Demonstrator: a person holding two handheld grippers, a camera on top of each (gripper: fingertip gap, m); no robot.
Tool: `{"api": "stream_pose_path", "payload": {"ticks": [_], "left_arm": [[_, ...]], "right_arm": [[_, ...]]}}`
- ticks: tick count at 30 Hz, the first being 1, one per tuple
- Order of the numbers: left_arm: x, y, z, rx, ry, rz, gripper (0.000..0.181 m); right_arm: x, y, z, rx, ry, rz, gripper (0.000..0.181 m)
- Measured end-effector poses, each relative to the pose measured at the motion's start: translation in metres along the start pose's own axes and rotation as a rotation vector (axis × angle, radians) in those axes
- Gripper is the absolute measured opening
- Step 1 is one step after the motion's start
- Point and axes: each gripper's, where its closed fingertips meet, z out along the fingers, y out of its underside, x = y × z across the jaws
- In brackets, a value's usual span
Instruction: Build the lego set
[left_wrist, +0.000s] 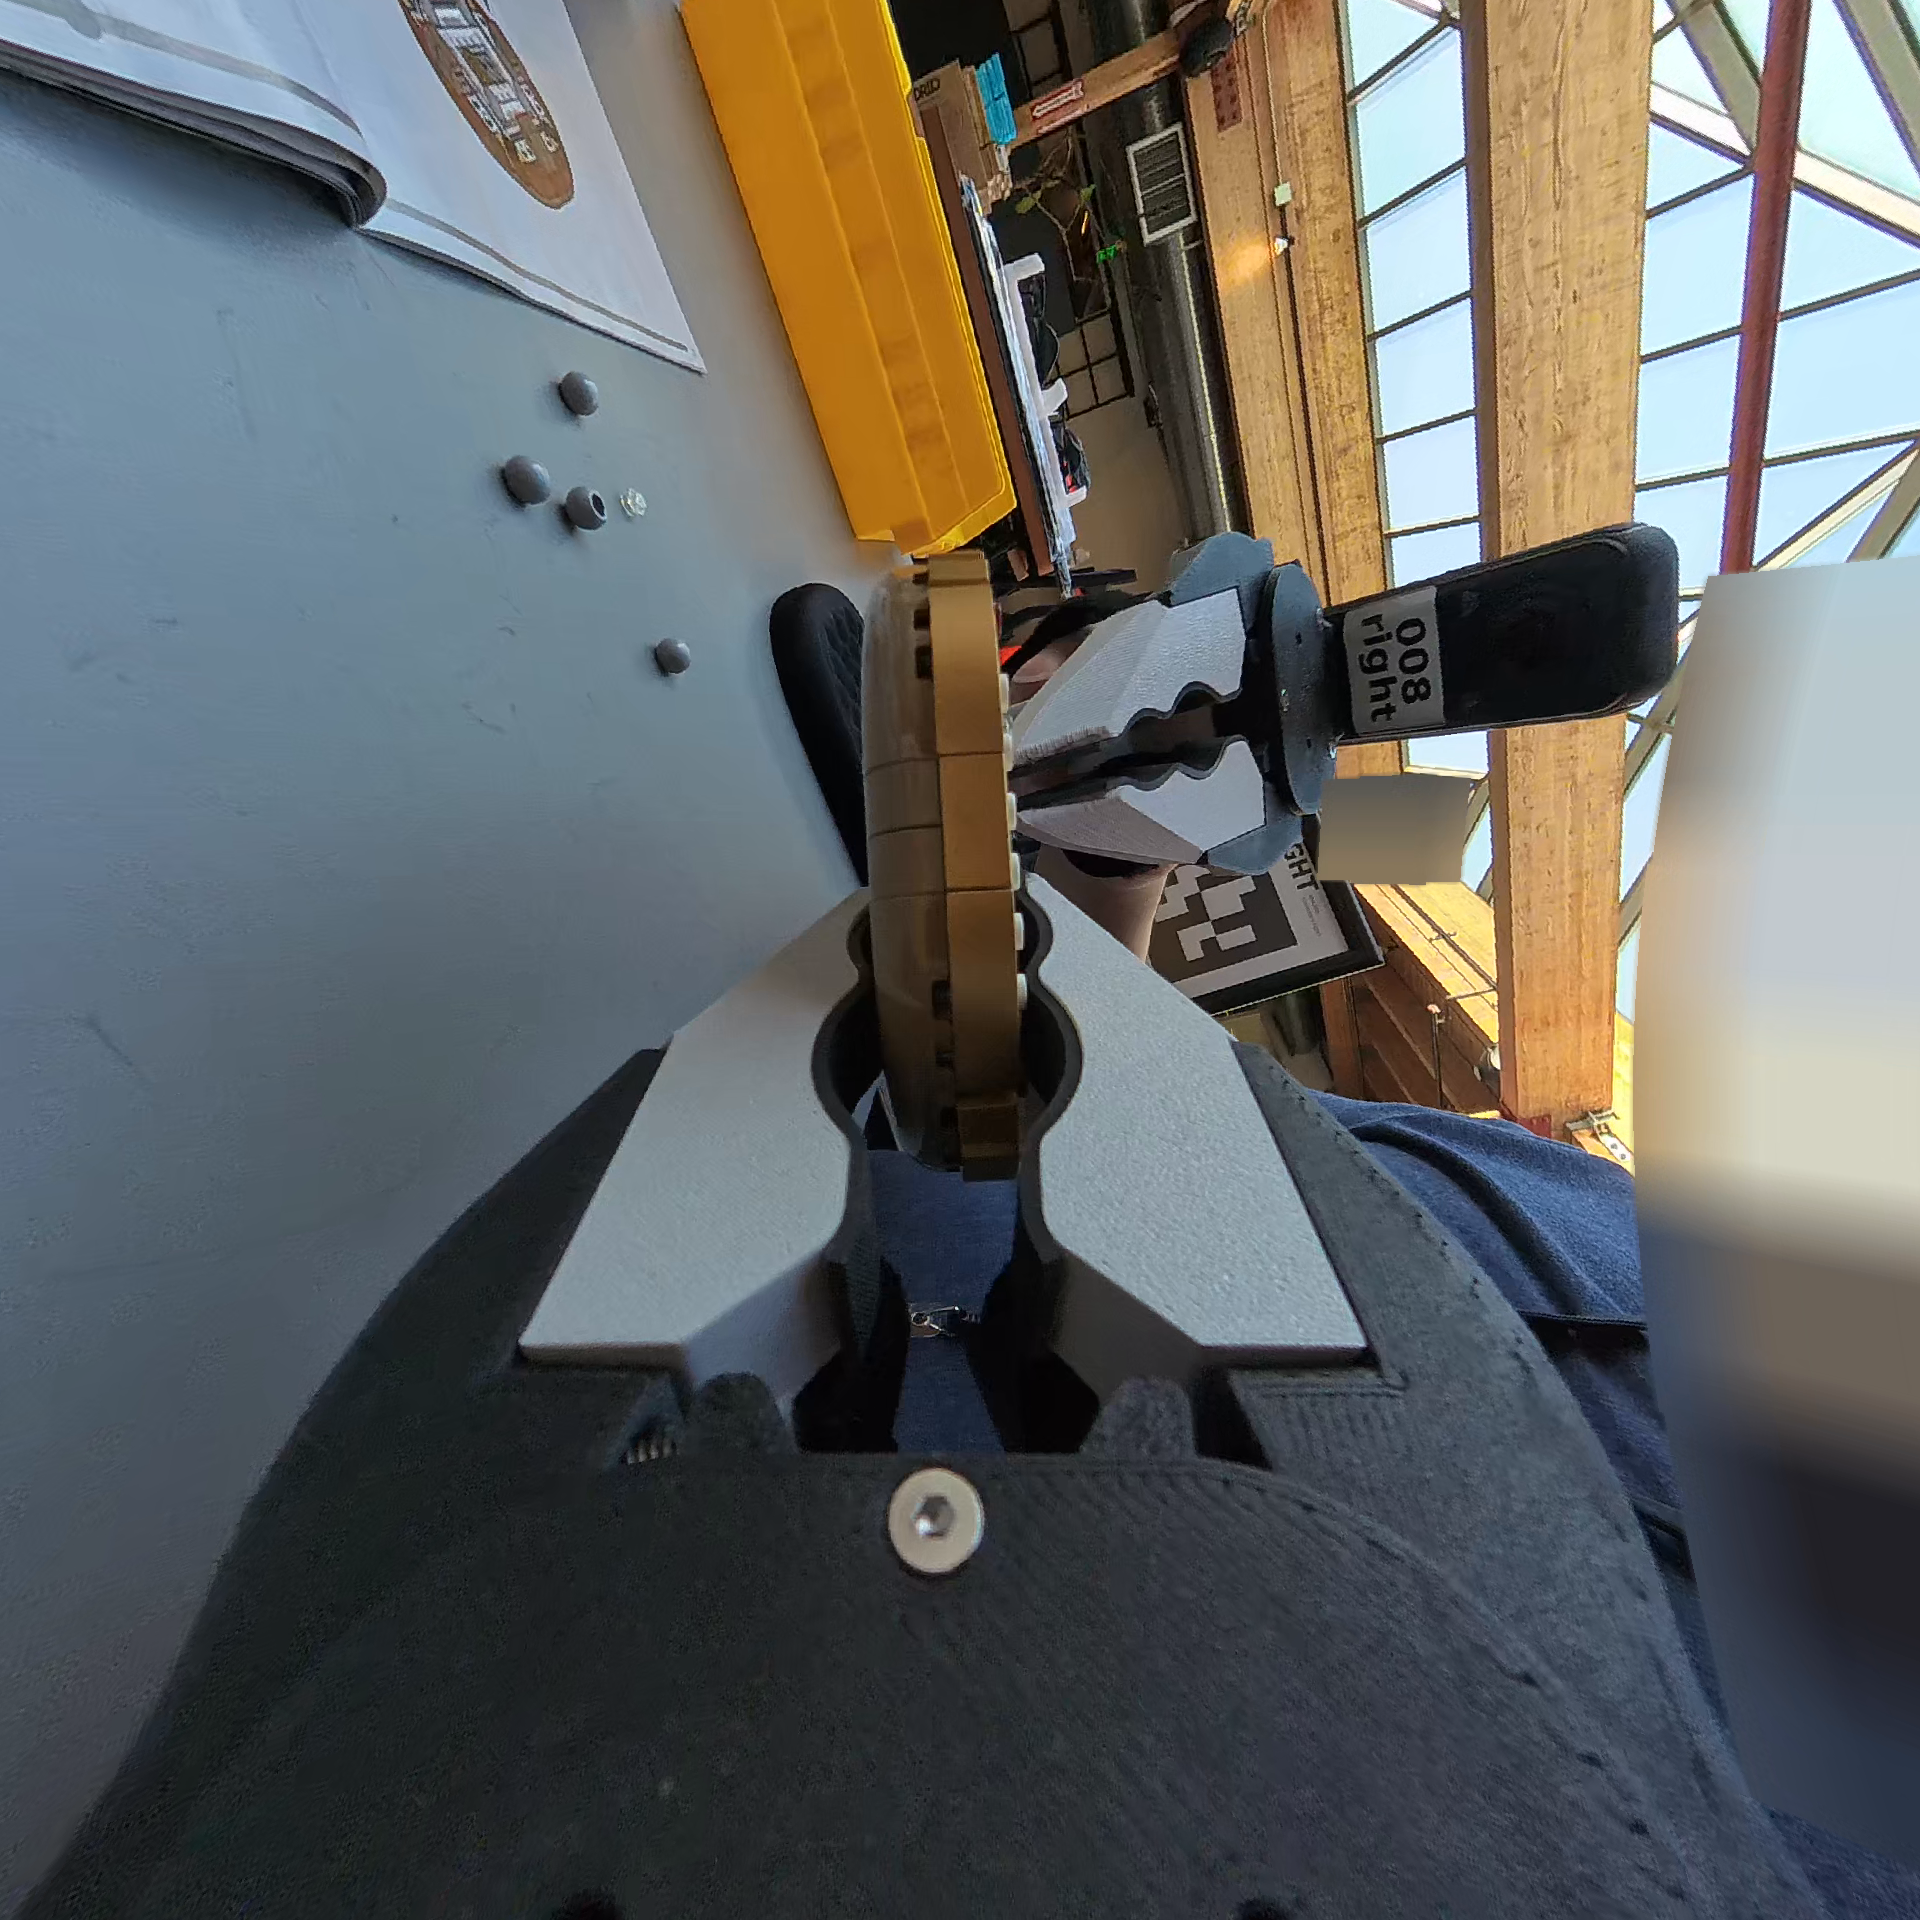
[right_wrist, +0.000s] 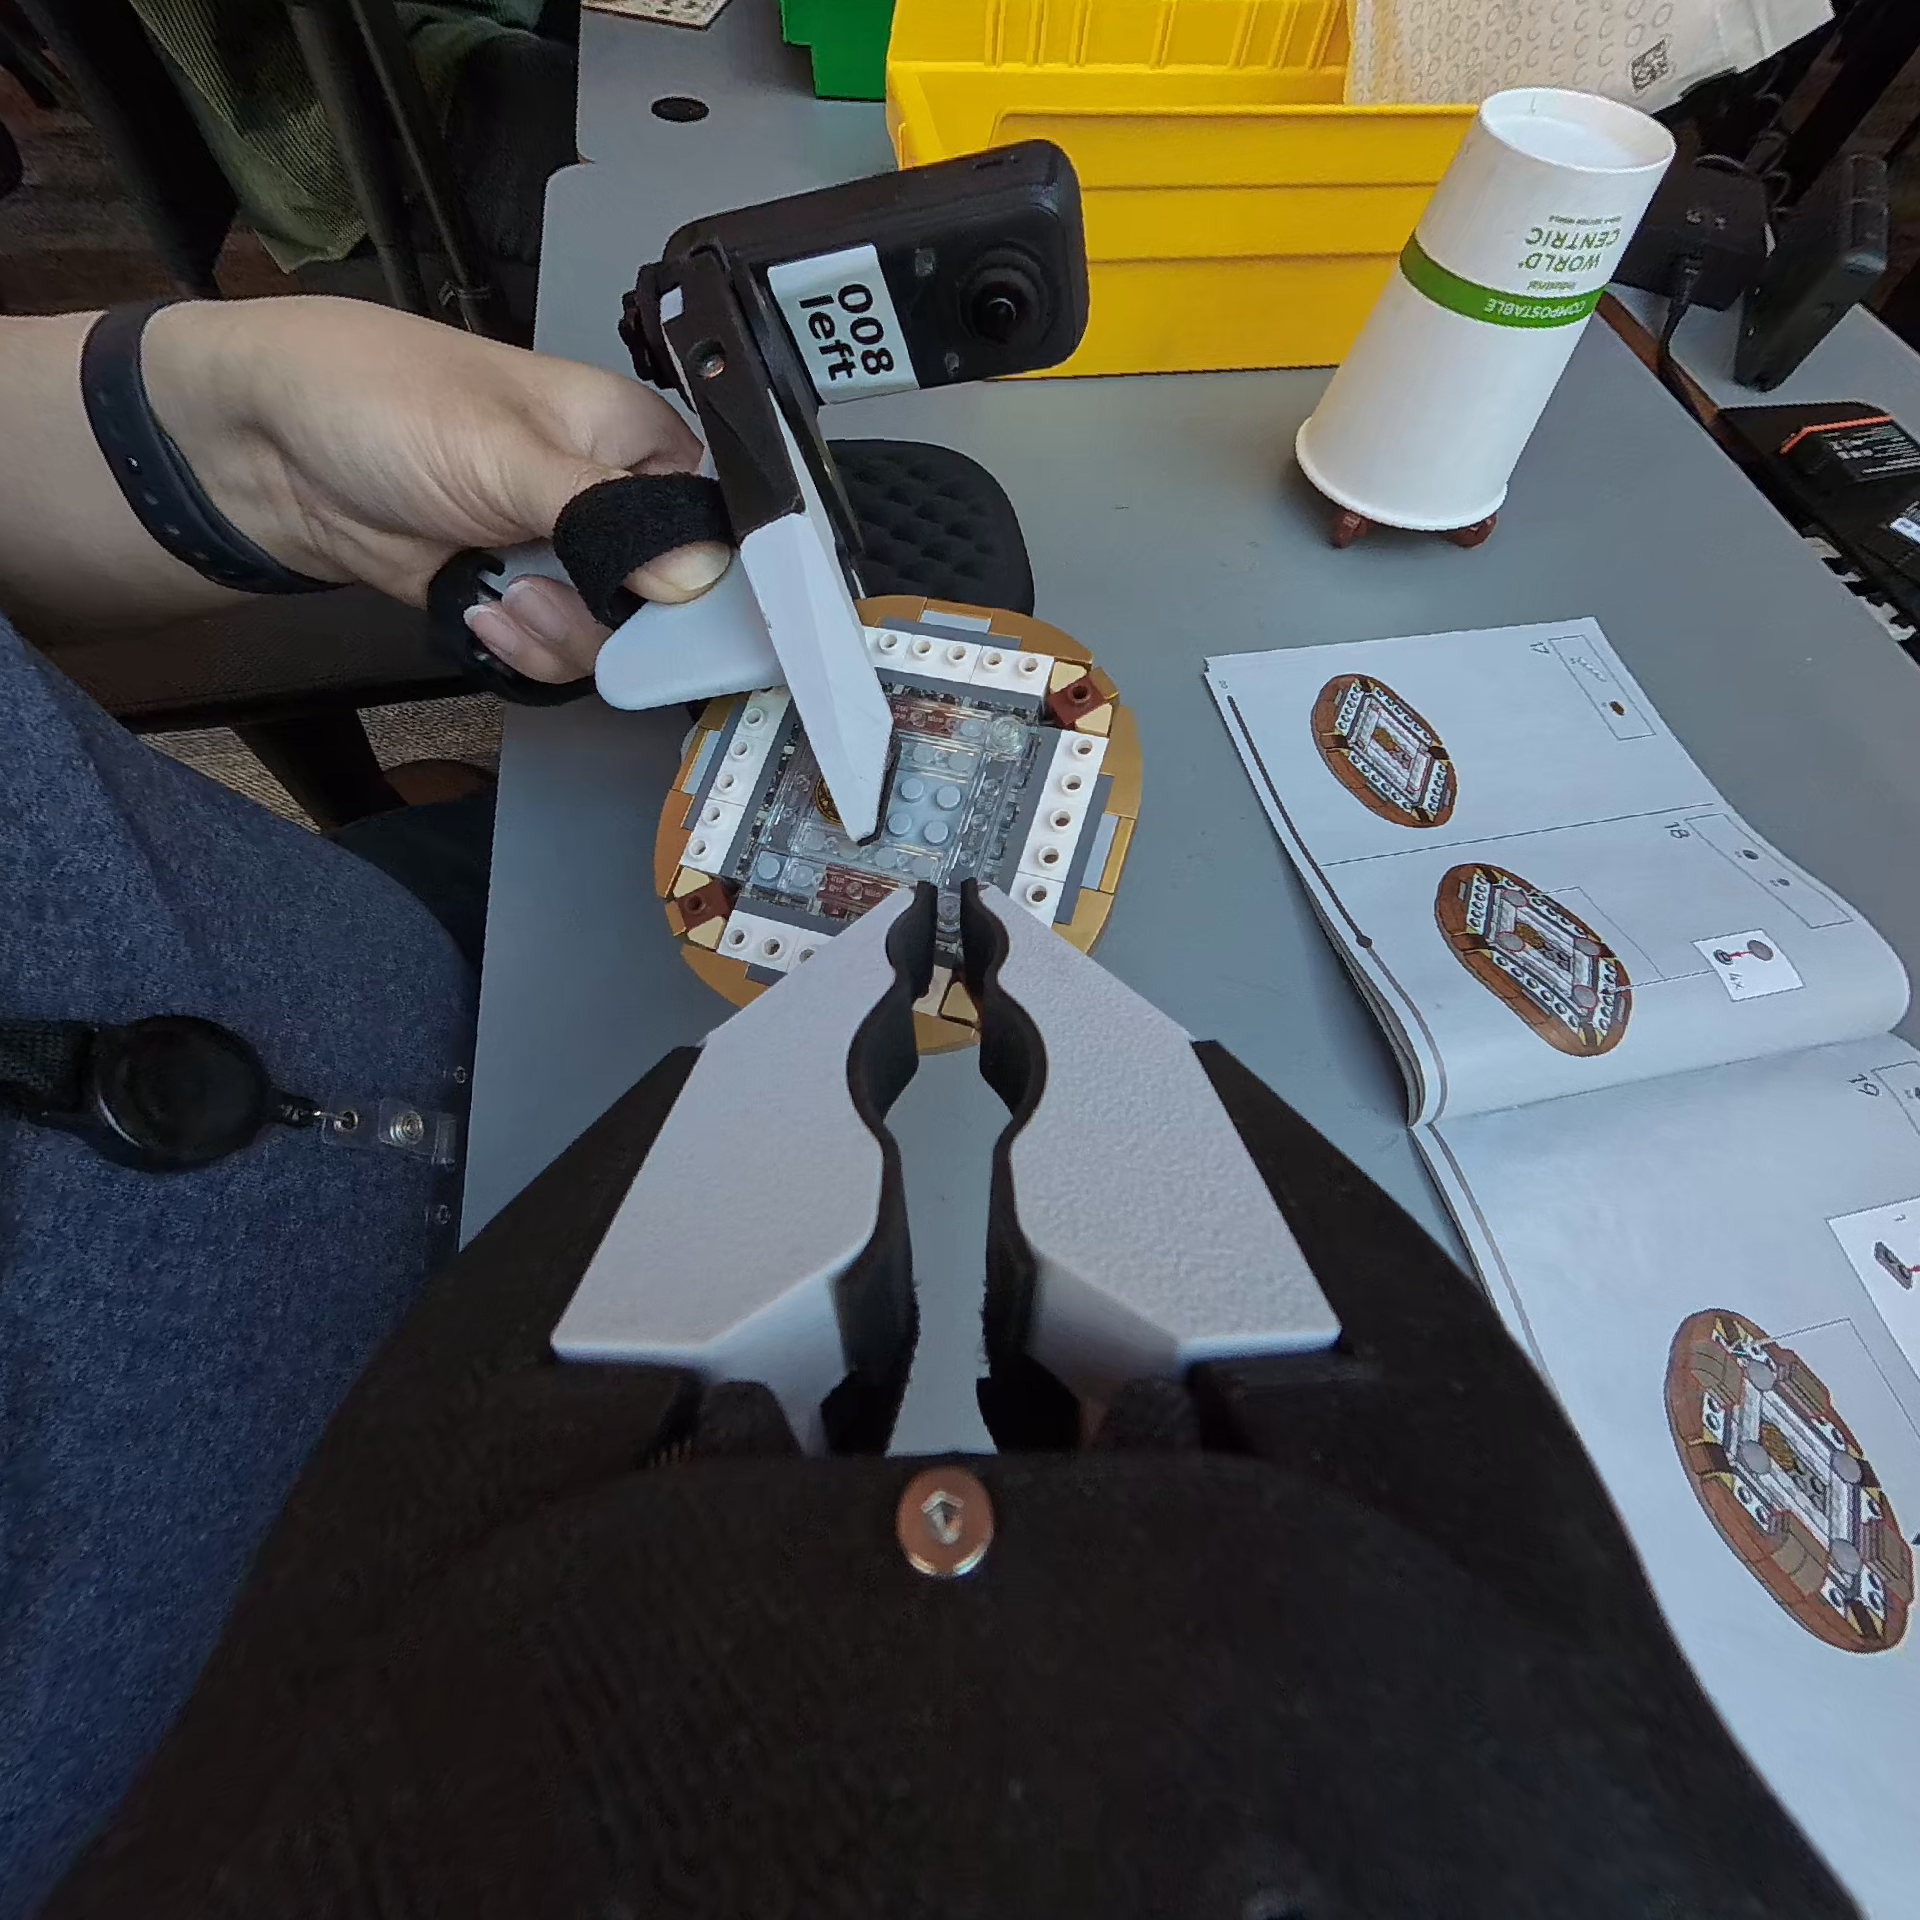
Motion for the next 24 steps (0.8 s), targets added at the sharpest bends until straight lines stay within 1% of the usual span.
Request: {"api": "stream_pose_path", "payload": {"ticks": [14,19,24], "left_arm": [[-0.0033,0.0018,0.0000,-0.001,-0.010,-0.014,0.020],[0.0013,0.0001,-0.0005,0.014,0.031,-0.020,0.020],[0.0017,-0.0012,0.0000,0.020,0.034,-0.014,0.020]], "right_arm": [[-0.0003,0.0044,0.0028,-0.041,0.056,-0.069,0.004],[-0.0001,-0.0013,0.0002,-0.001,0.048,-0.039,0.004],[0.0014,-0.0023,-0.0007,0.022,0.049,-0.024,0.004]]}}
